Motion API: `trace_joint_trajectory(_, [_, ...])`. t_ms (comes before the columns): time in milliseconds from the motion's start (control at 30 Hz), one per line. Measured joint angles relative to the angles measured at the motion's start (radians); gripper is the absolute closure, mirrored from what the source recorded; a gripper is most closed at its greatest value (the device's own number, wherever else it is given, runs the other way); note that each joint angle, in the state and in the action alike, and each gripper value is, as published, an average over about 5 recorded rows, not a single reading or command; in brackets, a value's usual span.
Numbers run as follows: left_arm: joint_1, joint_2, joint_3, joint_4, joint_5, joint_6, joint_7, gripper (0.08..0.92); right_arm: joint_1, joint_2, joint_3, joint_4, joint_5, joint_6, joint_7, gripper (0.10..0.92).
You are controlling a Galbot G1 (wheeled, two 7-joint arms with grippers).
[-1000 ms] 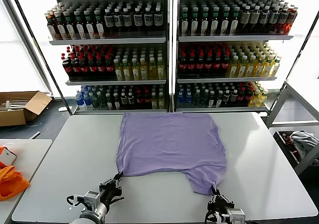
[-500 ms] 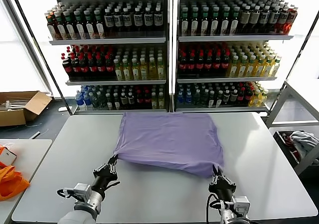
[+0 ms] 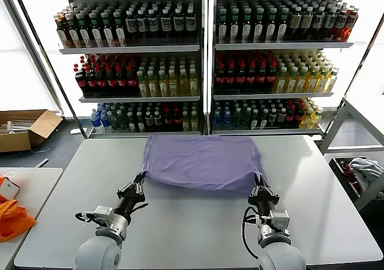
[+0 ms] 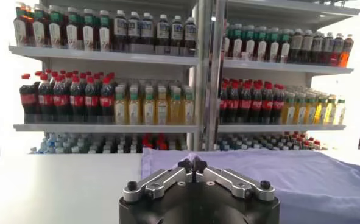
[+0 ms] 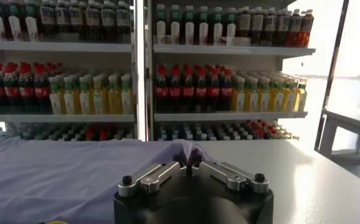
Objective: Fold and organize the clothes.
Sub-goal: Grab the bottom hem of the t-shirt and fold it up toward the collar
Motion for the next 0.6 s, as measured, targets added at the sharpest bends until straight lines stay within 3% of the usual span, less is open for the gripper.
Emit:
trace_joint_trajectory(400, [-0.12, 0.001, 0.043, 0.149, 0.016, 0.011, -0.008, 0.912, 0.135, -0.008, -0.024, -0.171, -0.008, -0.027, -0.019, 0.905])
trace_joint_trajectory(600, [-0.154, 0.006, 0.056, 0.186, 0.017, 0.025, -0.013, 0.912, 0.181, 0.0, -0.023, -0.222, 0.001, -0.039, -0.015, 0.805])
